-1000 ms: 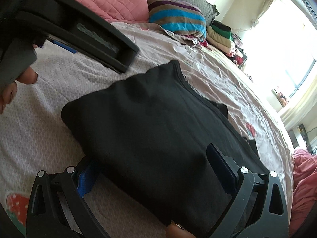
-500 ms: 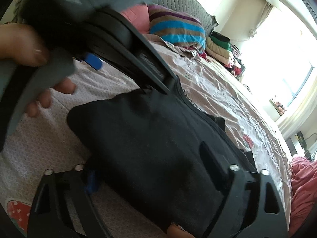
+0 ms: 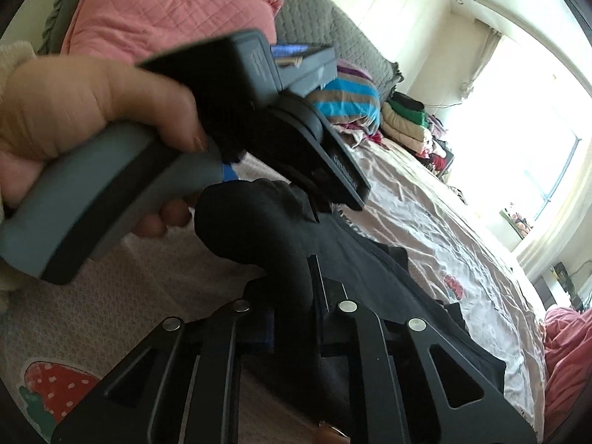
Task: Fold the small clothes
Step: 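Grasp the side edge of the black sweatshirt with both tools, then lift the held side with both tools and fold it over the sweatshirt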
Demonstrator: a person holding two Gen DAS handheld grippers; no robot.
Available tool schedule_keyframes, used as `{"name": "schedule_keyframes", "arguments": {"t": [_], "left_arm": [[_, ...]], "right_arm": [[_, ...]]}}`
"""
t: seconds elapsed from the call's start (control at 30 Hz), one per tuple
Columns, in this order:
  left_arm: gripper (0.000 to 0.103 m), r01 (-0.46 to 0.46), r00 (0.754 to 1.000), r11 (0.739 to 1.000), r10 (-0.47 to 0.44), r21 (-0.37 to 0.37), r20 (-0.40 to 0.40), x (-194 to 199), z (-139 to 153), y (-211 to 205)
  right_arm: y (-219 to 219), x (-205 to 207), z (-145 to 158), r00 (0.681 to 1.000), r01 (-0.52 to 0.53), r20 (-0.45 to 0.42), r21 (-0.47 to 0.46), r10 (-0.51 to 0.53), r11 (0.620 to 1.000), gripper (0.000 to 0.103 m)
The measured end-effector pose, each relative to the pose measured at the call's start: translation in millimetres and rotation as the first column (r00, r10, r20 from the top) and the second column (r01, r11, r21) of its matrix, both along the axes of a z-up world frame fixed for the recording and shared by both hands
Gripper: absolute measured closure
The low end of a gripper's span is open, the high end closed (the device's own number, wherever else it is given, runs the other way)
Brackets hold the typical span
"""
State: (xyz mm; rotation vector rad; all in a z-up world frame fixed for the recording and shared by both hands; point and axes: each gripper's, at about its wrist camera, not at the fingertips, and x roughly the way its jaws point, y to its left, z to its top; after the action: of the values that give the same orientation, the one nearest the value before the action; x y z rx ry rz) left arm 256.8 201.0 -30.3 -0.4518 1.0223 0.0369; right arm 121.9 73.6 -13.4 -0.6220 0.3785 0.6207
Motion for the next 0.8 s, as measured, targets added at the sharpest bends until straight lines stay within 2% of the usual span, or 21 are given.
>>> {"name": "schedule_keyframes", "arguments": {"t": [0.2, 0.23, 0.3, 0.33, 0.4, 0.5, 0.6, 0.8], "left_arm": [[0.012, 0.043, 0.999, 0.997, -0.042, -0.061, 0.026, 6.4, 7.1, -20.4], [0.017, 0.048, 0.998, 0.997, -0.046, -0.064, 0.034, 6.8, 9.6, -23.2], [0.048, 0.057, 0.997, 0.995, -0.053, -0.081, 0.047, 7.6, 14.3, -28.8], [0.051, 0.064, 0.997, 0.993, -0.059, -0.096, 0.056, 7.8, 17.2, -31.7], [0.064, 0.074, 0.995, 0.992, -0.067, -0.104, 0.068, 7.5, 22.2, -37.5], [0.074, 0.088, 0.993, 0.992, -0.080, -0.095, 0.090, 6.0, 32.8, -47.8], [0.078, 0.108, 0.989, 0.993, -0.102, -0.053, 0.110, 4.5, 48.0, -62.1], [0.078, 0.138, 0.980, 0.990, -0.137, 0.007, 0.145, 1.7, 76.6, -88.7]], "right_arm": [[-19.4, -4.0, 11.2, 1.000, 0.021, 0.008, 0.077, -0.022, 0.997, 0.092], [-23.6, -4.6, 13.5, 1.000, 0.028, 0.011, 0.091, -0.029, 0.995, 0.093], [-28.8, -4.6, 16.4, 0.999, 0.038, 0.012, 0.112, -0.040, 0.993, 0.093], [-31.5, -5.5, 17.4, 0.999, 0.047, 0.011, 0.124, -0.048, 0.991, 0.094], [-37.8, -4.6, 20.0, 0.998, 0.068, 0.005, 0.155, -0.069, 0.986, 0.094], [-48.6, -3.7, 24.6, 0.996, 0.093, -0.009, 0.202, -0.093, 0.975, 0.095], [-57.7, -5.7, 29.5, 0.994, 0.111, -0.007, 0.234, -0.113, 0.966, 0.095], [-86.7, -7.1, 43.0, 0.986, 0.161, -0.020, 0.323, -0.163, 0.933, 0.096]]}}
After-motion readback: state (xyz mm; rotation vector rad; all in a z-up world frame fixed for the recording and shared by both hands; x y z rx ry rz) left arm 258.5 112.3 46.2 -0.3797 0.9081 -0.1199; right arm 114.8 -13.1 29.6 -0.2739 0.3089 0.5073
